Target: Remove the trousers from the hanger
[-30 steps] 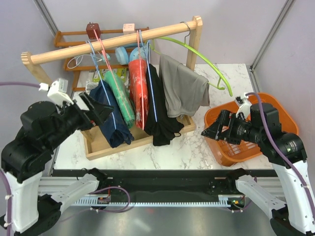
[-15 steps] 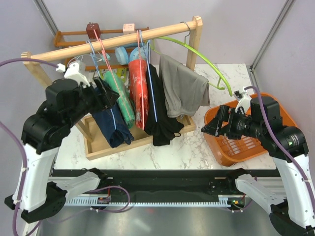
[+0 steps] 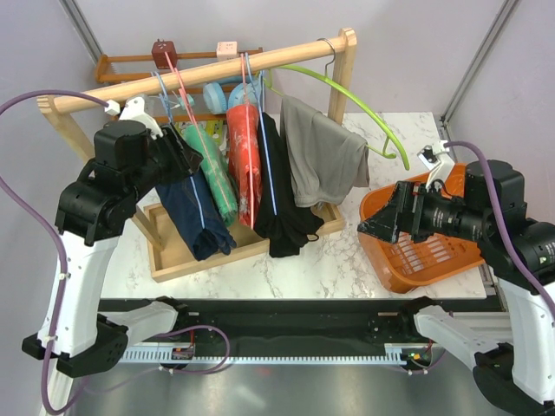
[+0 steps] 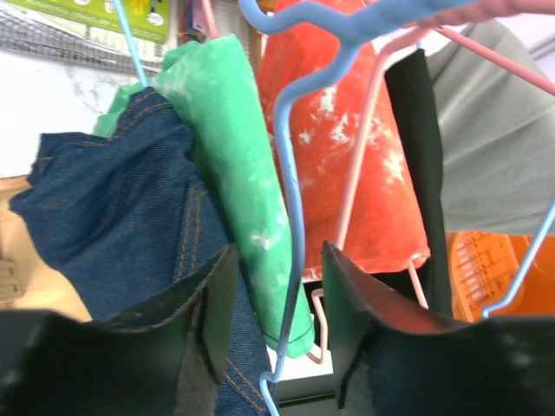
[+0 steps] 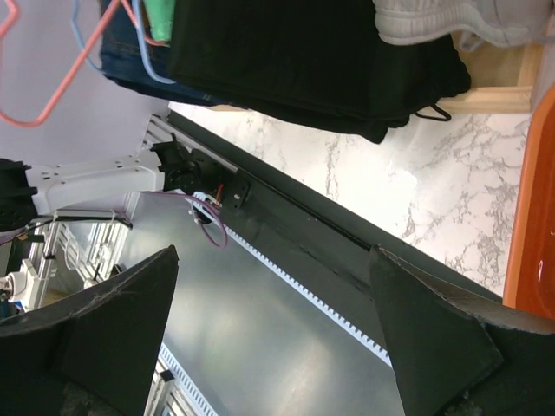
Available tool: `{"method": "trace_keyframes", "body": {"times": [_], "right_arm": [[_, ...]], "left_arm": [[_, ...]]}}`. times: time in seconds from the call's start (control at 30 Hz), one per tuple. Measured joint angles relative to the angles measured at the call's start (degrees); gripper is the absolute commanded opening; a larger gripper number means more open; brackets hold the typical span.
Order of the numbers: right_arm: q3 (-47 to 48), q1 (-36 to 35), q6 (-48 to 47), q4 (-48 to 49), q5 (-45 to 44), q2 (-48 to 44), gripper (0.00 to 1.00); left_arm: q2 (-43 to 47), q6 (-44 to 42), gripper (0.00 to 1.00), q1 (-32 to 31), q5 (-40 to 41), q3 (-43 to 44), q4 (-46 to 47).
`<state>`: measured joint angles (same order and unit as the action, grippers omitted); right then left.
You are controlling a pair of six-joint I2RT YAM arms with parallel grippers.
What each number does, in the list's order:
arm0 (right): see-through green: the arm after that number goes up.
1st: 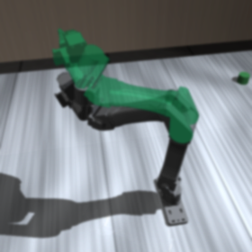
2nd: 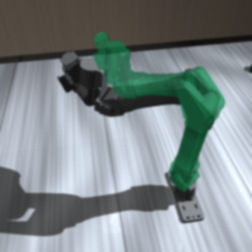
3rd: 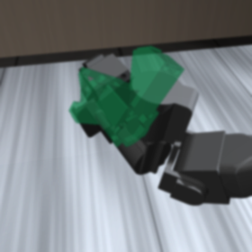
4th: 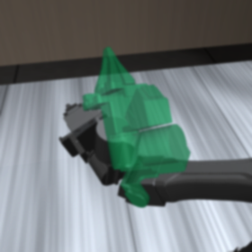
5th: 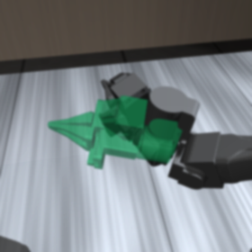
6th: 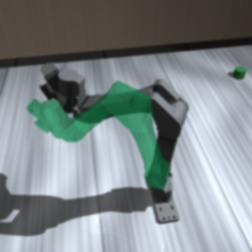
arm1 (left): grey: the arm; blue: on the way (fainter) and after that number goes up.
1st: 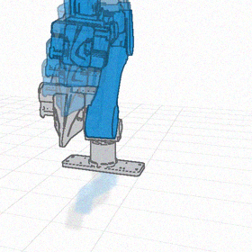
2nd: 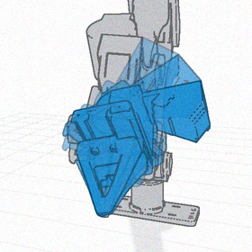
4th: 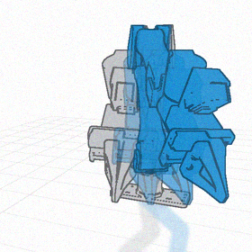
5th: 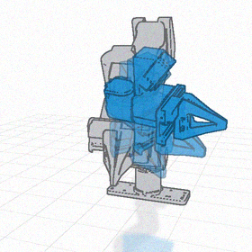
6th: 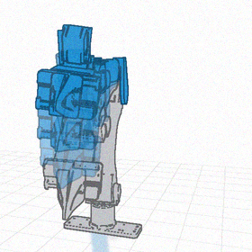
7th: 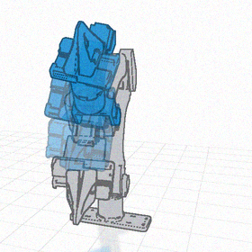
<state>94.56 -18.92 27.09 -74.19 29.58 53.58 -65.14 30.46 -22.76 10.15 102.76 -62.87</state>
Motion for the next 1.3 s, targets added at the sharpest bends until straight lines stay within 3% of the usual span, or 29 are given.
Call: {"method": "trace_keyframes", "body": {"times": [0.17,0.2,0.37,0.5,0.8,1.3], "right_arm": [[5.33,0.00,-0.98,-1.57,0.48,1.46,0.98],[6.45,0.00,-1.03,-1.81,0.20,1.92,0.98],[9.22,0.00,-1.77,-2.25,-0.55,3.74,0.98],[9.94,0.00,-2.45,-3.04,-1.11,4.96,0.98],[11.80,0.00,-3.13,-3.23,-0.94,5.88,0.98],[14.67,0.00,-4.87,-3.56,3.04,8.04,0.97]], "left_arm": [[0.20,-0.26,0.40,1.92,-3.96,0.00,0.26],[0.22,-0.26,0.31,2.21,-4.61,0.00,0.39],[0.26,-0.26,0.21,3.61,-6.88,0.00,0.72],[0.26,-0.37,0.02,4.68,-8.07,-0.02,0.90],[0.15,-0.52,0.02,5.46,-10.43,1.25,0.44],[1.03,-0.59,0.02,5.73,-16.35,12.46,-3.45]]}}
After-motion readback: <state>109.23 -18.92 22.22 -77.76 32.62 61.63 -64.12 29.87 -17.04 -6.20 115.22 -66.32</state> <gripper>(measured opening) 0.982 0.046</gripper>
